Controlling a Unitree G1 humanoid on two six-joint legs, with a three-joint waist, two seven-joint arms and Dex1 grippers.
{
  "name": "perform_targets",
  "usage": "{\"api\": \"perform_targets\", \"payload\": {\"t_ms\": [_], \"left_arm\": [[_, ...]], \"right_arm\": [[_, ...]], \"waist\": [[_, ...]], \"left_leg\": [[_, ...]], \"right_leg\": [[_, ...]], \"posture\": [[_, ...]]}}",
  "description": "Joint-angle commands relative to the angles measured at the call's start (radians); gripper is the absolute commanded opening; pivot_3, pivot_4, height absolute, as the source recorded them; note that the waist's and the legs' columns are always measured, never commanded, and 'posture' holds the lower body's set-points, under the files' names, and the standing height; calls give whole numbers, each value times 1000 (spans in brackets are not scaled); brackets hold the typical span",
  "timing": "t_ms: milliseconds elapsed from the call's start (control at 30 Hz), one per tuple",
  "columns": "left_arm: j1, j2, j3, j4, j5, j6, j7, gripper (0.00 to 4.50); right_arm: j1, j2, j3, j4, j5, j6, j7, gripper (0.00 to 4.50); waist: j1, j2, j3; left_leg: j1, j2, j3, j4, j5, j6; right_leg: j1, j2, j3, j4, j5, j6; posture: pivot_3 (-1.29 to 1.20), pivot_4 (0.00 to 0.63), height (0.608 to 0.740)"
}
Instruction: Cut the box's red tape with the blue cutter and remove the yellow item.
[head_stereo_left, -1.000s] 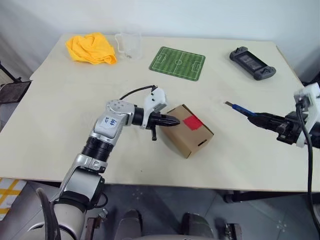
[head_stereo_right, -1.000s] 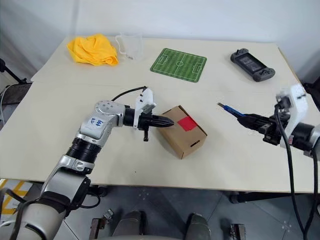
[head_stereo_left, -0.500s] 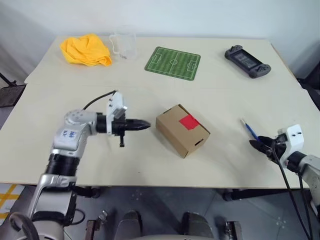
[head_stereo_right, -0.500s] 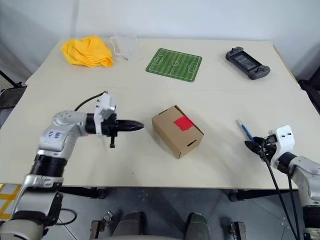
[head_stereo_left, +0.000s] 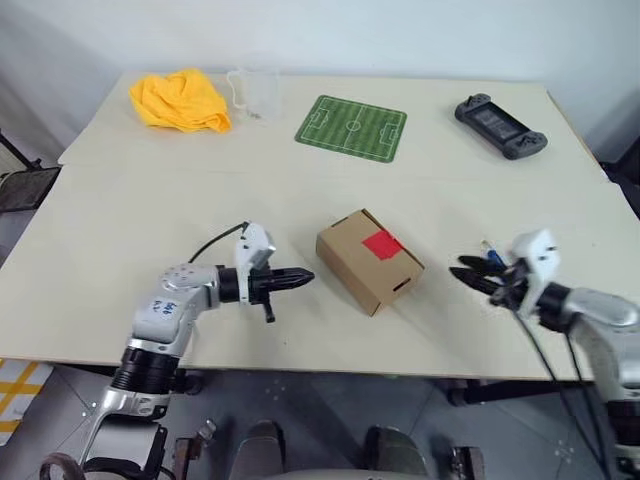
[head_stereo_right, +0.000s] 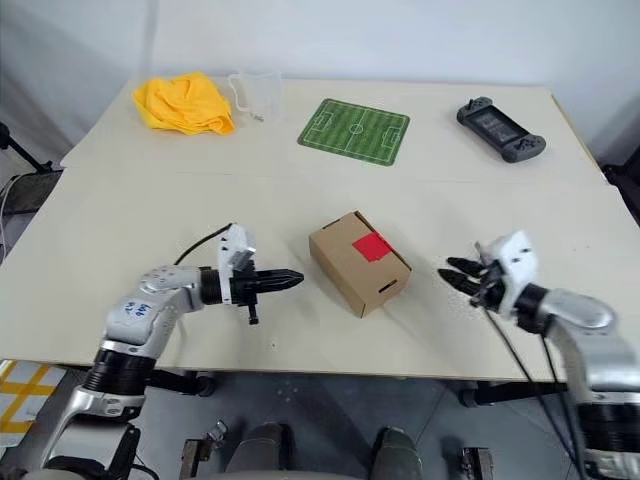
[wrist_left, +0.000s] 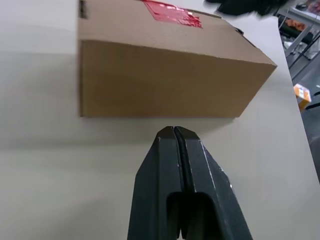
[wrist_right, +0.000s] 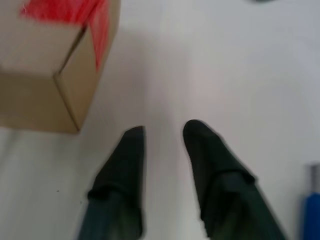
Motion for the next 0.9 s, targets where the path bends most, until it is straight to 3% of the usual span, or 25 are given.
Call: {"api": "perform_targets", "payload": {"t_ms": [33, 200, 433, 900], "left_arm": [[-45, -37, -32, 0, 15, 6, 40, 0], [-69, -57, -53, 23, 32, 26, 80, 0], [-46, 10, -62, 12, 29, 58, 35, 0], [21, 95, -42, -42, -14, 95, -43, 0]], "right_arm": [[-71, 58, 52, 64, -87, -96, -38, 52], [-84, 130, 97, 4, -49, -87, 24, 16], [38, 63, 136, -254, 22, 92, 117, 16], [115, 100, 187, -512, 45, 261, 5, 16]], "waist": [[-1, 0, 0], [-2, 0, 0], [0, 0, 0], [2, 0, 0]], "left_leg": [[0, 0, 0, 0, 0, 0], [0, 0, 0, -1, 0, 0], [0, 0, 0, -1, 0, 0], [0, 0, 0, -1, 0, 0]], "right_leg": [[0, 0, 0, 0, 0, 0], [0, 0, 0, 0, 0, 0], [0, 0, 0, 0, 0, 0], [0, 0, 0, 0, 0, 0]], "posture": [[0, 150, 740], [0, 150, 740], [0, 150, 740], [0, 150, 740]]}}
